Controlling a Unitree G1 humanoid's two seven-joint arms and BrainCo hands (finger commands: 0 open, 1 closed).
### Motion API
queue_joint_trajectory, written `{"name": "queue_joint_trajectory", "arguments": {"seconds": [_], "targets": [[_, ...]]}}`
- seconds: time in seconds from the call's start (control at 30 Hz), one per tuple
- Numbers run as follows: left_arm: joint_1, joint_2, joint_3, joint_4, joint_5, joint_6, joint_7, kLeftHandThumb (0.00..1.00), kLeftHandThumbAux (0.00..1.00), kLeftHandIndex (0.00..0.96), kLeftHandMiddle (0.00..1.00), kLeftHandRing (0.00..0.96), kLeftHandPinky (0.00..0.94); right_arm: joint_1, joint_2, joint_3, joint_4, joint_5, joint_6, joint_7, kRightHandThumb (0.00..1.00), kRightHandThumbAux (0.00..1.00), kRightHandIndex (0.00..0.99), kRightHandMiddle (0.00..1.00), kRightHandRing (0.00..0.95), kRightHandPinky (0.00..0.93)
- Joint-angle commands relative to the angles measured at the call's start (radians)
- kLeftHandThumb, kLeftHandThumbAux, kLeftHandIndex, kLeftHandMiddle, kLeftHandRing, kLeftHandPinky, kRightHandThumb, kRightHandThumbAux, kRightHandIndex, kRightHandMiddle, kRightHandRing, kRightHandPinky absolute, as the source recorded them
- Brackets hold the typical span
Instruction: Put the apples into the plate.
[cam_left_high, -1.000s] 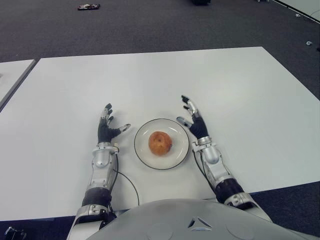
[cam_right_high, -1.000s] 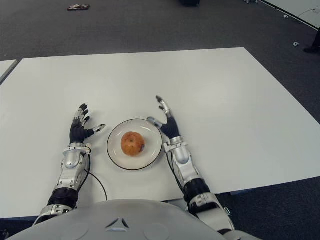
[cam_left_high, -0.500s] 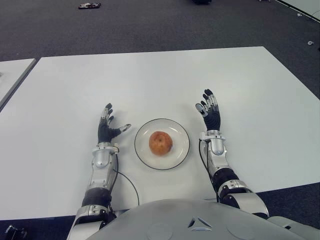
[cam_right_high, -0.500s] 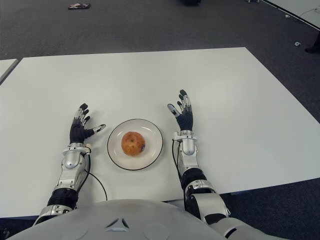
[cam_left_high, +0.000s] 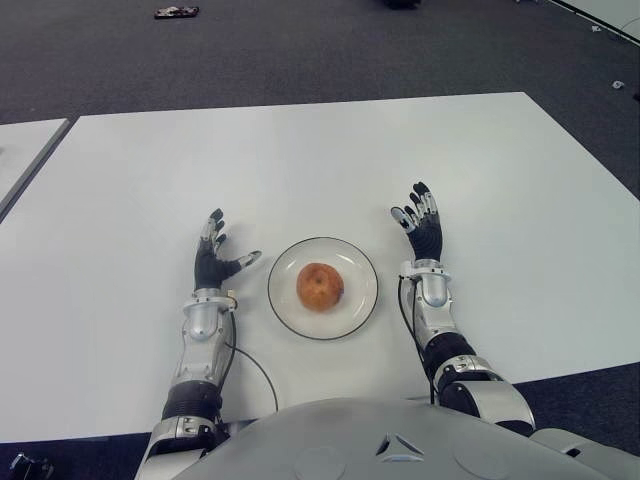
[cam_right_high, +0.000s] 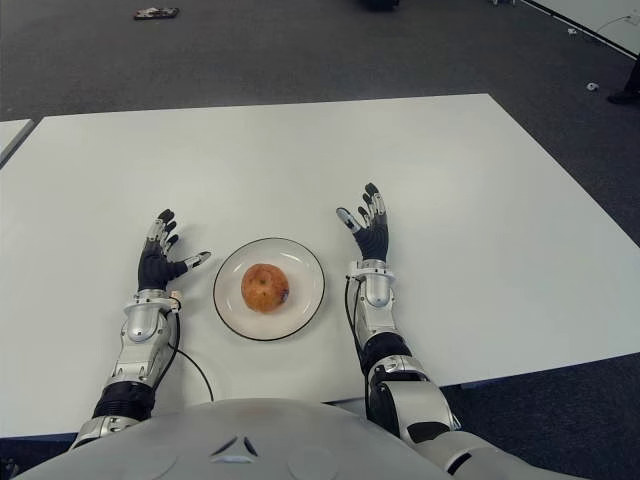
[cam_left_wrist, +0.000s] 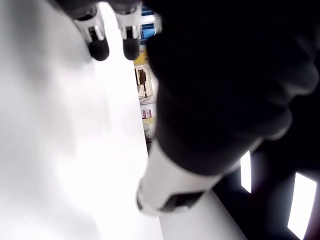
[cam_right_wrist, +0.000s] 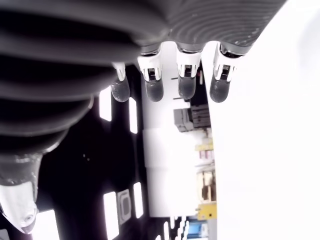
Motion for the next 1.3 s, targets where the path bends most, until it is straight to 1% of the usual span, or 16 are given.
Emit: {"name": "queue_joint_trajectory", "arguments": {"seconds": [0.03, 0.3, 0.53, 0.77, 0.97, 1.13, 1.2, 1.3], "targets": [[0.012, -0.003, -0.007, 0.021, 0.009, 0.009, 0.004, 0.000, 0.492, 0.000, 0.000, 0.000, 0.000, 0.012, 0.012, -0.004, 0.010, -0.012, 0.026, -0.014, 0.026, 0.619, 0.000, 0.035, 0.060, 0.116], [0.011, -0.002, -0.006, 0.020, 0.010, 0.012, 0.000, 0.000, 0.488, 0.000, 0.000, 0.000, 0.000, 0.021, 0.014, 0.002, 0.005, -0.025, 0.027, -0.025, 0.026, 0.629, 0.000, 0.047, 0.072, 0.127], [0.009, -0.003, -0.008, 0.014, 0.013, 0.017, 0.003, 0.000, 0.486, 0.000, 0.000, 0.000, 0.000, 0.032, 0.012, 0.009, -0.008, -0.031, 0.038, -0.014, 0.034, 0.646, 0.000, 0.045, 0.073, 0.129], [0.008, -0.005, -0.008, 0.013, 0.016, 0.017, 0.007, 0.000, 0.492, 0.000, 0.000, 0.000, 0.000, 0.054, 0.009, 0.020, -0.032, -0.039, 0.054, 0.001, 0.046, 0.665, 0.000, 0.025, 0.052, 0.099], [0.006, -0.006, -0.010, 0.013, 0.017, 0.022, 0.007, 0.000, 0.495, 0.000, 0.000, 0.000, 0.000, 0.073, 0.000, 0.037, -0.061, -0.054, 0.083, 0.016, 0.049, 0.681, 0.000, 0.014, 0.039, 0.088], [0.008, -0.009, -0.011, 0.006, 0.014, 0.024, 0.004, 0.000, 0.495, 0.000, 0.000, 0.000, 0.000, 0.095, -0.013, 0.059, -0.099, -0.079, 0.123, 0.032, 0.050, 0.680, 0.000, 0.006, 0.031, 0.083], [0.006, -0.010, -0.011, 0.008, 0.012, 0.023, 0.003, 0.000, 0.497, 0.000, 0.000, 0.000, 0.000, 0.102, -0.021, 0.069, -0.118, -0.085, 0.153, 0.046, 0.050, 0.669, 0.000, 0.003, 0.028, 0.079], [0.005, -0.011, -0.012, 0.009, 0.011, 0.021, 0.002, 0.000, 0.499, 0.000, 0.000, 0.000, 0.000, 0.114, -0.029, 0.080, -0.157, -0.093, 0.222, 0.064, 0.049, 0.640, 0.000, 0.001, 0.024, 0.075]]}}
